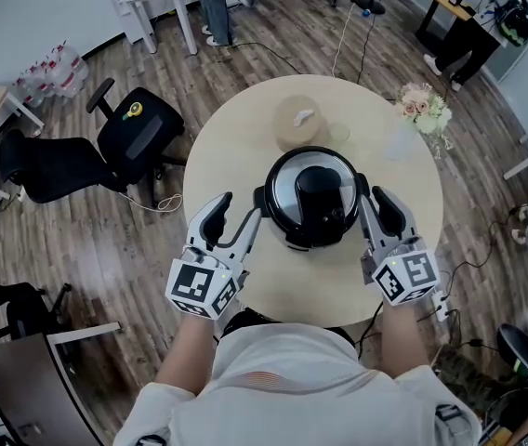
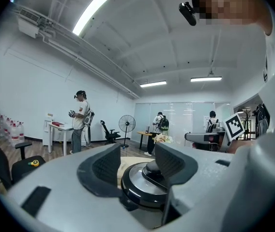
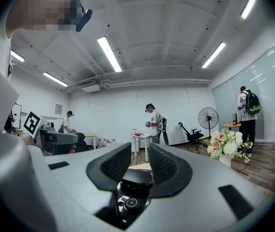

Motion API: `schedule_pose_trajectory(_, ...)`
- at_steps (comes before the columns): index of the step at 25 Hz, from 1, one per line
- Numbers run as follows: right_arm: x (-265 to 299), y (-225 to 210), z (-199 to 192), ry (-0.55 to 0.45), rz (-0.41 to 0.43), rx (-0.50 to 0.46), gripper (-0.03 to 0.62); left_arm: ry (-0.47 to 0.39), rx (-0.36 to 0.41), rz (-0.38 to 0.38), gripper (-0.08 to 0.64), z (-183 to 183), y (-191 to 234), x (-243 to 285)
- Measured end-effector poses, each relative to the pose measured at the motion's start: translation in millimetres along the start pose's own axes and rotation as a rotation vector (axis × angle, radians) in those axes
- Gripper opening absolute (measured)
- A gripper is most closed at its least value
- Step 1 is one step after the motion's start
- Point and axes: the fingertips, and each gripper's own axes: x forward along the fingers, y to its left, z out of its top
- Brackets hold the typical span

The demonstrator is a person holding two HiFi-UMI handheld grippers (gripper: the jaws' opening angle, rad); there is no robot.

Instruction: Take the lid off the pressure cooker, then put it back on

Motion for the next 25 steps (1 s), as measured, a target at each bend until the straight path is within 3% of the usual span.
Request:
schedule_pose_trajectory(4, -1, 1, -3, 0.003, 0.014, 0.018, 0.278, -0.006, 0.001, -0.013, 0.271, -1, -5, 0)
schedule_pose_trajectory(8, 2, 2, -3, 0.012, 0.028, 0.052, 0.390, -0.012, -0.001, -0.015, 0.303, 2, -2, -2)
schedule_pose_trajectory(12, 7, 4, -7, 0.049, 0.061, 0.049, 0.410, 0.005, -0.011, -0.017, 0.313, -1, 0, -1)
schedule_pose_trajectory(16, 18, 12, -14, 0.156, 0.143, -0.051, 0.410, 0.033, -0.055, -0.017, 0.313, -11, 4, -1)
schedule_pose_trajectory(19, 29, 15, -14, 0.244, 0.215, -0.164, 0.410, 0.047, -0.061, -0.013, 0.313, -16, 5, -4)
schedule_pose_trajectory(25, 63, 21, -42, 0.546, 0.440, -0.490, 0.408, 0.044, -0.061, -0.019, 0.313, -17, 3, -6)
